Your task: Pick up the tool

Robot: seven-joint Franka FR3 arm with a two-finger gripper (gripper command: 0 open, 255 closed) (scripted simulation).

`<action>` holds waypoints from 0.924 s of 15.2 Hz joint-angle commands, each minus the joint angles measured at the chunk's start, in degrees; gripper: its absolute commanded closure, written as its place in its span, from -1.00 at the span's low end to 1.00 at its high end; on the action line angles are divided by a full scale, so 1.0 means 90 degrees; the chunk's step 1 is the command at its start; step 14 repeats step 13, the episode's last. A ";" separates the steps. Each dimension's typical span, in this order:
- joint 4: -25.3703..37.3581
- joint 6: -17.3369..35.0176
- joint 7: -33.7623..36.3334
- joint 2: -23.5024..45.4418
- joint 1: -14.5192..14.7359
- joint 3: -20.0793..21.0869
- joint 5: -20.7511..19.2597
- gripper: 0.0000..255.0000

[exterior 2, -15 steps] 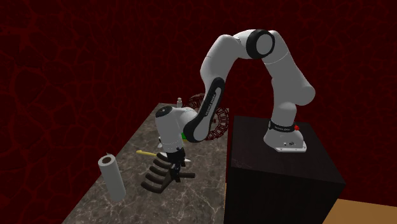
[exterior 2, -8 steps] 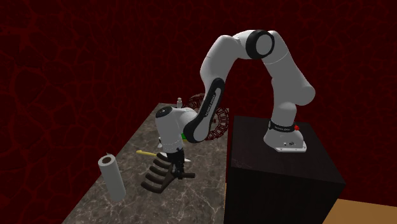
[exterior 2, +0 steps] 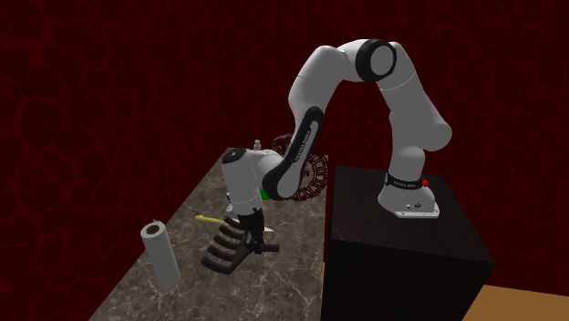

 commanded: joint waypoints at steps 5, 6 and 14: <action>-0.0069 -0.0341 -0.0056 -0.0418 -0.0082 0.0093 0.0112 1.00; -0.0076 -0.0401 -0.0064 -0.0486 -0.0093 0.0108 0.0131 1.00; -0.0087 -0.0718 -0.0108 -0.0822 -0.0149 0.0181 0.0231 1.00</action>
